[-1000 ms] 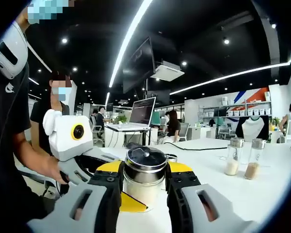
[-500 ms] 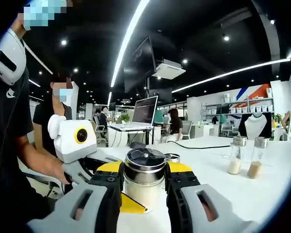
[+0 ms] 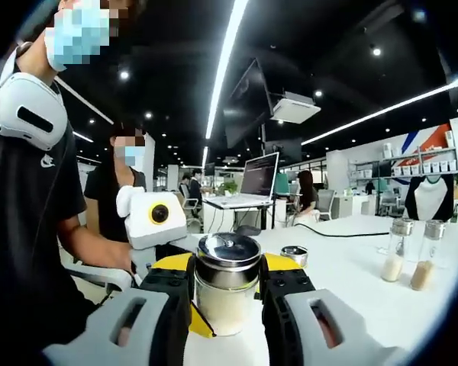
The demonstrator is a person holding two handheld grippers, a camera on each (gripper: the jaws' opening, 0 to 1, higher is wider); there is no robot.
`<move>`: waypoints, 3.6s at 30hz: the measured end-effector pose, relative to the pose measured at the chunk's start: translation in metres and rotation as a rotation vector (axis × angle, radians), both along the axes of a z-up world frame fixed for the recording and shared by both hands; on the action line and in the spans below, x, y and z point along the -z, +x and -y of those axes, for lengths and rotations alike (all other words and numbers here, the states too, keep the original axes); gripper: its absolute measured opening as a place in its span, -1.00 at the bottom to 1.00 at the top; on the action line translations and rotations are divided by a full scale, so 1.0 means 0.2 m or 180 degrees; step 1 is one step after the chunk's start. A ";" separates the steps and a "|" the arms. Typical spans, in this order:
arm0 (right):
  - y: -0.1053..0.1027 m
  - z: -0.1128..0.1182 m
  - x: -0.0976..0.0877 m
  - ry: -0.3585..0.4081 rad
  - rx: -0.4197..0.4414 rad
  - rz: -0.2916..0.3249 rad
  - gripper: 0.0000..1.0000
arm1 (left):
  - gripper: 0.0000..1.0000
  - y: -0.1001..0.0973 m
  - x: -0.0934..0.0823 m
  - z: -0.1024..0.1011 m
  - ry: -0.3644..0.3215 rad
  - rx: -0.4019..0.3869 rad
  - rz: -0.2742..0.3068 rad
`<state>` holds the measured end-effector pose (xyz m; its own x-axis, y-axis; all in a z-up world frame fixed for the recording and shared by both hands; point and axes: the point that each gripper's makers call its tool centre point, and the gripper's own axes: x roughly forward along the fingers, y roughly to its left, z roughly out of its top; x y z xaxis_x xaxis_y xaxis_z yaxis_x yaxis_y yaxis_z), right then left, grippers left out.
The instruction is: Rotate the seasoning bottle until the label or dispensing opening points toward the visible target arrow and the bottle remains upright within the marked orientation range
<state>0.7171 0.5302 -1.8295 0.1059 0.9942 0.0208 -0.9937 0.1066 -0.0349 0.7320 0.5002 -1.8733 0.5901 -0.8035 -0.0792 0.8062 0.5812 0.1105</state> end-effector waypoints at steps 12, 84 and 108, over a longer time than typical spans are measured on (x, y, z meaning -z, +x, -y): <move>-0.01 -0.07 0.04 -0.0242 0.0208 0.0284 -0.37 | -0.29 0.05 0.03 -0.05 -0.0037 -0.0355 -0.0032; 0.66 -0.02 0.32 -0.0403 0.1062 -0.0460 -0.40 | 0.99 0.03 0.13 -0.38 -0.0099 -0.0907 -0.0389; 0.65 -0.03 0.32 -0.0288 0.0934 -0.0439 -0.39 | 0.99 0.00 0.15 -0.39 0.0056 -0.0940 -0.0396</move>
<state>0.8473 0.5361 -1.8941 0.3837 0.9180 -0.1006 -0.9170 0.3916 0.0755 0.7328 0.5782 -1.9036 0.7824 -0.5968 -0.1778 0.6110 0.7909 0.0338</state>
